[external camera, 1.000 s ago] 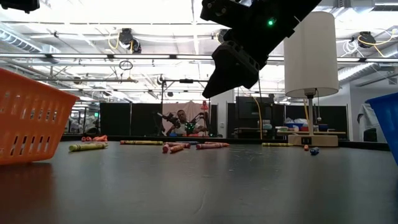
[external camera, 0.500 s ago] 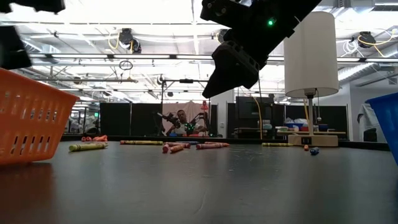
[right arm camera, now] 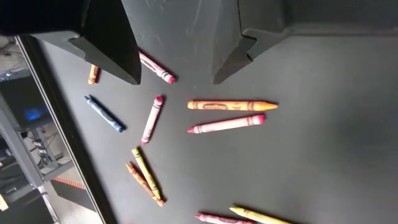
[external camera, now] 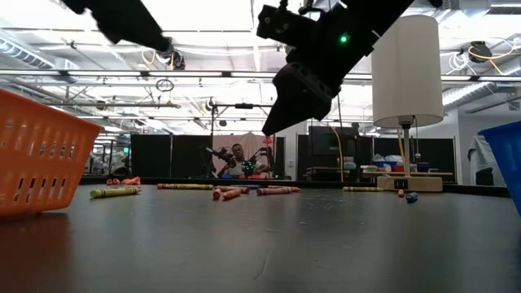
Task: Sort crayons
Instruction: Put the red crayon into the red bin
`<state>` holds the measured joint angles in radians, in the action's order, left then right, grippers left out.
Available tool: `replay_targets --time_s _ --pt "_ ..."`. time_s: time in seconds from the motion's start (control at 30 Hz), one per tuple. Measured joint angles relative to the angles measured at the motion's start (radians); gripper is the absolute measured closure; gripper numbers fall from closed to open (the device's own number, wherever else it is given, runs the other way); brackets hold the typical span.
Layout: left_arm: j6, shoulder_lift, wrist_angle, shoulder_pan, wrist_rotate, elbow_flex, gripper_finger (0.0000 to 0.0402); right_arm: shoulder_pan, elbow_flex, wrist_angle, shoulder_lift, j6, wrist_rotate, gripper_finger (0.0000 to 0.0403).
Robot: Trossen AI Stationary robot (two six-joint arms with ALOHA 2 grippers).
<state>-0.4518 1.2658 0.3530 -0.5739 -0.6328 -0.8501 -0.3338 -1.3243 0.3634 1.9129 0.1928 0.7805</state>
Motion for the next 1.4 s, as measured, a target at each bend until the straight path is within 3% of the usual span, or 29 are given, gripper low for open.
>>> replay_targets --time_s 0.17,0.3,0.47,0.77,0.97,1.4 --pt "0.079 -0.003 0.030 0.053 -0.134 0.000 0.0240 0.027 0.000 0.003 0.000 0.014 -0.014 0.0222" --pt "0.093 -0.003 0.115 0.107 -0.202 0.000 0.0240 0.072 0.000 0.012 0.000 0.001 -0.121 0.0222" --pt "0.093 -0.003 0.147 0.149 -0.204 0.019 0.0240 0.156 0.000 0.020 0.000 -0.135 -0.317 0.0222" --pt "0.066 -0.002 0.086 0.156 -0.206 0.157 0.0240 0.343 0.000 0.031 0.000 -0.384 -0.544 0.0222" --pt "0.066 -0.002 0.089 0.155 -0.183 0.166 0.0240 0.442 0.000 0.057 0.000 -0.531 -0.726 0.0222" --pt "0.006 -0.002 0.072 0.150 -0.133 0.166 0.0240 0.550 0.000 0.073 0.000 -0.667 -0.881 0.0225"
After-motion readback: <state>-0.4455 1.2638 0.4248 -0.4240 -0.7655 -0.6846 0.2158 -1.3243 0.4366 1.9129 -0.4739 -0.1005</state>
